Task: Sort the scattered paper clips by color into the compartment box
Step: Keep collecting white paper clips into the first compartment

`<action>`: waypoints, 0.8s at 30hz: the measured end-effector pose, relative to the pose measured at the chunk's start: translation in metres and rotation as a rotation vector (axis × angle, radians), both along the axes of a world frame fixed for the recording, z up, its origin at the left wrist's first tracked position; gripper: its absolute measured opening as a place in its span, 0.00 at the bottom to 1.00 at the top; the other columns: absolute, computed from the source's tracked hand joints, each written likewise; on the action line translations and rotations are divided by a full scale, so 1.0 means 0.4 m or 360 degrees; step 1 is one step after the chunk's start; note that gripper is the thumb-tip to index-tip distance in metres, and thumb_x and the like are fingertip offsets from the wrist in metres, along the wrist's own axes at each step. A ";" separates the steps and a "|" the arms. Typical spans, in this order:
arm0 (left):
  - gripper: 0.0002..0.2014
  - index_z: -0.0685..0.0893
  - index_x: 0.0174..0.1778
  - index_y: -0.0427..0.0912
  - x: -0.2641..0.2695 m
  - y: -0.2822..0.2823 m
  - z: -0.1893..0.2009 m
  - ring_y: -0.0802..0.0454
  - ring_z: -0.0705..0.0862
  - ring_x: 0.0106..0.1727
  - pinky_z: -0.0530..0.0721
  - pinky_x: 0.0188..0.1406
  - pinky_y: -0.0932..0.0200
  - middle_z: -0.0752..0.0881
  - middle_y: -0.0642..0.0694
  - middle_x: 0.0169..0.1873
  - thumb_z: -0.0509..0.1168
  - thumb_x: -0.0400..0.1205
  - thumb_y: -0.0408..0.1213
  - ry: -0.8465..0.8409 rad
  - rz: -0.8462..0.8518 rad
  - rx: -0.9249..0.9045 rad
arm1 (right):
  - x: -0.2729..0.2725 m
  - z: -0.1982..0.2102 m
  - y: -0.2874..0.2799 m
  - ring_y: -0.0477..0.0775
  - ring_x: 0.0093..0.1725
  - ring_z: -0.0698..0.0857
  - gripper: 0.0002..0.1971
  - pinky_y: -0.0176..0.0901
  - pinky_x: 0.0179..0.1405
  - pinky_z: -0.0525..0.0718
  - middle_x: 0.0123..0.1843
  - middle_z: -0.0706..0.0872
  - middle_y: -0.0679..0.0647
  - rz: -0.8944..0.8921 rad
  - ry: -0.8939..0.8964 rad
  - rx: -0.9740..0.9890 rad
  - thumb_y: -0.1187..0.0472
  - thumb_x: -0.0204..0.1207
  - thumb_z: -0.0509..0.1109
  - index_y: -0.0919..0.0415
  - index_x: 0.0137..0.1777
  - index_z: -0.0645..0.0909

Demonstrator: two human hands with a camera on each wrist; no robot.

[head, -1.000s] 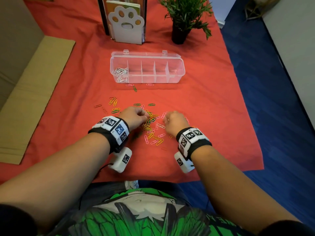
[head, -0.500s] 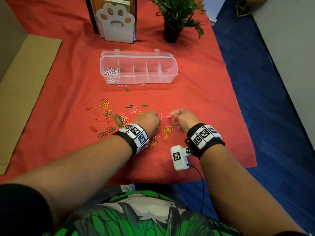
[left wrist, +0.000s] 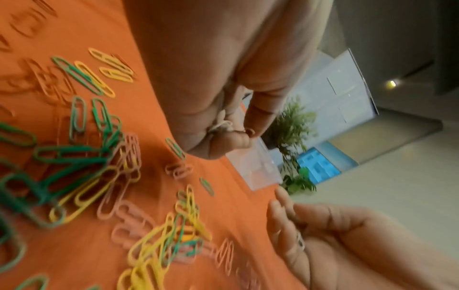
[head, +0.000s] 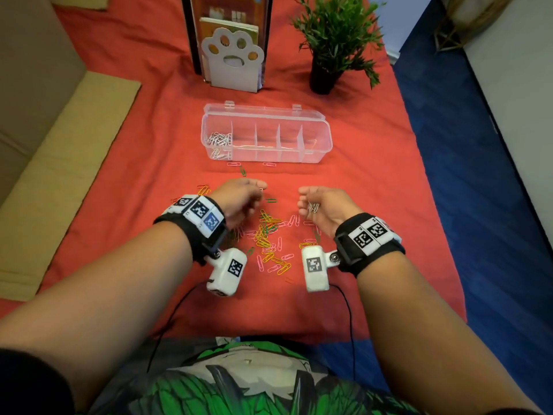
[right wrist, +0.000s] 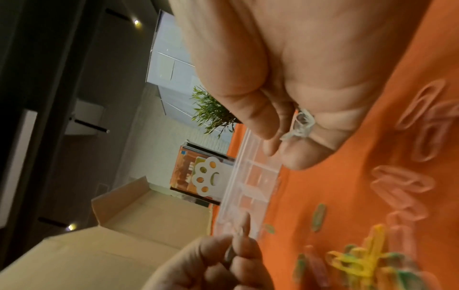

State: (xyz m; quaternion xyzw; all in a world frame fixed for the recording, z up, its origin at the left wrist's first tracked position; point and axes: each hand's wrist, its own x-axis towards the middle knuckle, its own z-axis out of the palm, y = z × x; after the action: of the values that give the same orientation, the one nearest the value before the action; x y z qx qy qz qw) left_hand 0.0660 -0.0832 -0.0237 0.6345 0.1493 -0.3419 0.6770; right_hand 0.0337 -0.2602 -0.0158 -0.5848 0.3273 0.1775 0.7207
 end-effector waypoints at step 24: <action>0.10 0.75 0.32 0.48 0.237 0.171 0.118 0.56 0.78 0.32 0.85 0.50 0.53 0.78 0.51 0.32 0.59 0.78 0.31 -0.0107 0.0681 0.0225 | 0.284 0.074 0.235 0.61 0.49 0.89 0.16 0.54 0.56 0.87 0.45 0.87 0.60 0.0571 -0.0511 -0.0936 0.78 0.71 0.60 0.63 0.52 0.82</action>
State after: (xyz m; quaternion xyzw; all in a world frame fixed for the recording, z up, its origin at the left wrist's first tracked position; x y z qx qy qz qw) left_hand 0.1607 -0.0148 0.0233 0.6453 0.2815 -0.1580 0.6924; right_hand 0.1473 -0.1663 0.0138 -0.8351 0.1394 0.1055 0.5216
